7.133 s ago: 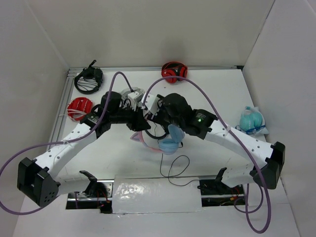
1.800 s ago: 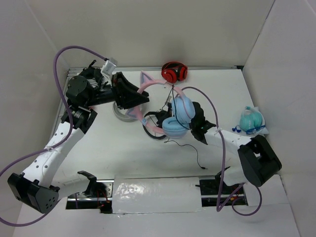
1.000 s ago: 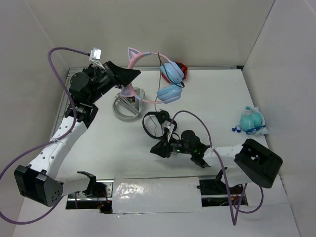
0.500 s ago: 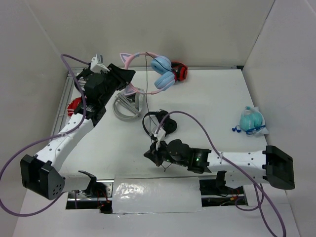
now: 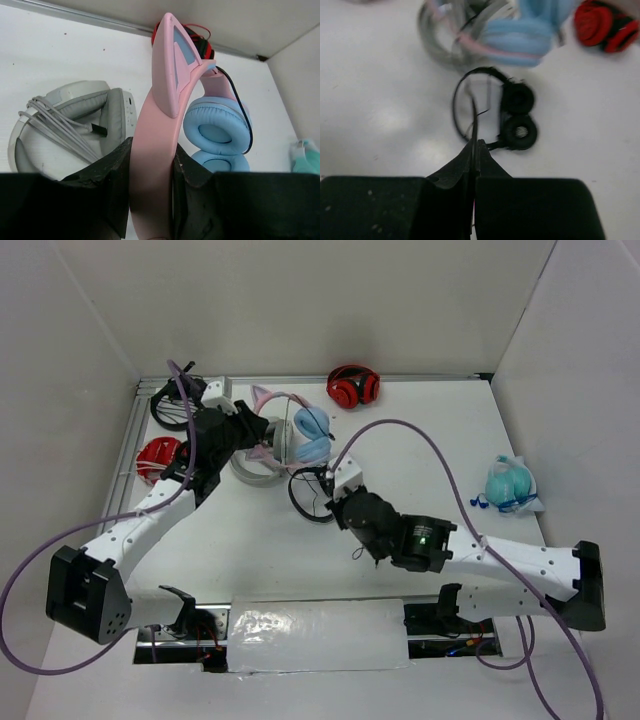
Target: Wrap the headphones
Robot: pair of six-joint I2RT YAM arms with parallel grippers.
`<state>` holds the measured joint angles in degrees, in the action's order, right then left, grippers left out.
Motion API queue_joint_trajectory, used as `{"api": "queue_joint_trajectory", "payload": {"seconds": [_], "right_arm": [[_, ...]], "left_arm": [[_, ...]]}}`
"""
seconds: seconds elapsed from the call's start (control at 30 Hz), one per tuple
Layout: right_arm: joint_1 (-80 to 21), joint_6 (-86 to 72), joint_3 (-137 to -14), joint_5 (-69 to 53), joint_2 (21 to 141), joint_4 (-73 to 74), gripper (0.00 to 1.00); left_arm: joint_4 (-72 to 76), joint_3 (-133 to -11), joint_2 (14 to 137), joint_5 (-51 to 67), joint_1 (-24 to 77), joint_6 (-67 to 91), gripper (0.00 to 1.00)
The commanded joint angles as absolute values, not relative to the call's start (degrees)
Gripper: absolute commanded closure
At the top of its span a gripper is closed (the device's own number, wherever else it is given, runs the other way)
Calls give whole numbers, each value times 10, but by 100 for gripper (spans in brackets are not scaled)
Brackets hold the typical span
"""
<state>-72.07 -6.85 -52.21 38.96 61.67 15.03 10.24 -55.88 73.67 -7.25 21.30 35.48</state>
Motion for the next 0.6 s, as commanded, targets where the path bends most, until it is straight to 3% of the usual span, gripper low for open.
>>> {"api": "queue_joint_trajectory", "payload": {"seconds": [0.0, 0.2, 0.37, 0.57], "right_arm": [[-683, 42, -572, 467, 601, 169, 100], [-628, 170, -648, 412, 639, 138, 100], [-600, 283, -691, 406, 678, 86, 99], [-510, 295, -724, 357, 705, 73, 96]], "left_arm": [[136, -587, 692, -19, 219, 280, 100], [104, -550, 682, 63, 227, 244, 100], [76, -524, 666, 224, 232, 181, 100], [93, -464, 602, 383, 234, 146, 100]]}}
